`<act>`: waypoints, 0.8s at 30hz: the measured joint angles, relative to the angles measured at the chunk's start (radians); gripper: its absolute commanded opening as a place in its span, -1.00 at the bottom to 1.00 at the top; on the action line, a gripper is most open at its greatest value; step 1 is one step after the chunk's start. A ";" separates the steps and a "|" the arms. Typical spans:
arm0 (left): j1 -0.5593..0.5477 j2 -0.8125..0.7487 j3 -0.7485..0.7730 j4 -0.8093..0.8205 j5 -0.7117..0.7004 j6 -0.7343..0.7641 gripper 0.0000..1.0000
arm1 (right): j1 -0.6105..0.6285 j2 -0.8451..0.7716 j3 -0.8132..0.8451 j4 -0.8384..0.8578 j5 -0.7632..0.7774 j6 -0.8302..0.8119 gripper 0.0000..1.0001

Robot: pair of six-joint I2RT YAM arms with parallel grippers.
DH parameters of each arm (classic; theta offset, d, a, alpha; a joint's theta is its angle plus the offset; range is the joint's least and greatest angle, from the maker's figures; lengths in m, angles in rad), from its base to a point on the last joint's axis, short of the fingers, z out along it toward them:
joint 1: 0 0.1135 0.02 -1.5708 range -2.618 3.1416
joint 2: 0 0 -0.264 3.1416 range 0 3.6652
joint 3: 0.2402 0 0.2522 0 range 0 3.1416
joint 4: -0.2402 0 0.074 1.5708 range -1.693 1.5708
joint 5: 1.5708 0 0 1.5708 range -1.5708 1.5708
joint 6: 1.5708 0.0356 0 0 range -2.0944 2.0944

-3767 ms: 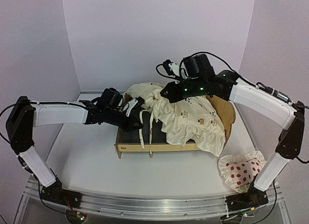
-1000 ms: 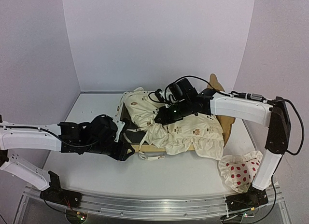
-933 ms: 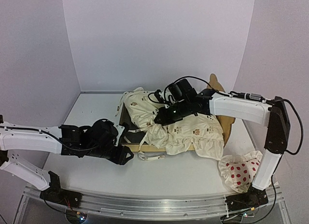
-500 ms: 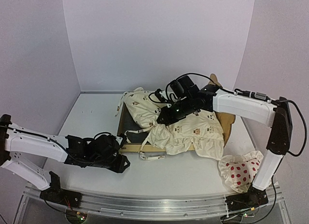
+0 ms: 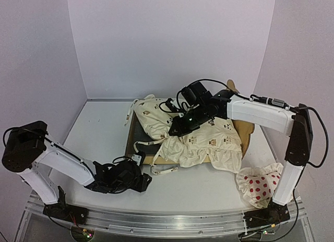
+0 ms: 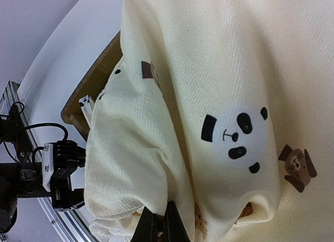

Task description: Set up the pet bed

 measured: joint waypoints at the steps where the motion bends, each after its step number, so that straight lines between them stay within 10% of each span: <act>1: -0.010 0.025 0.000 0.038 -0.025 0.004 0.16 | 0.000 0.000 0.000 0.000 0.001 0.000 -1.00; 16: -0.079 0.251 0.020 0.333 -0.421 0.010 -0.17 | 0.000 -0.060 -0.068 0.002 0.062 -0.015 -1.00; 24: -0.083 0.252 0.024 0.299 -0.480 -0.004 0.05 | -0.001 -0.153 -0.117 -0.009 0.108 -0.044 -1.00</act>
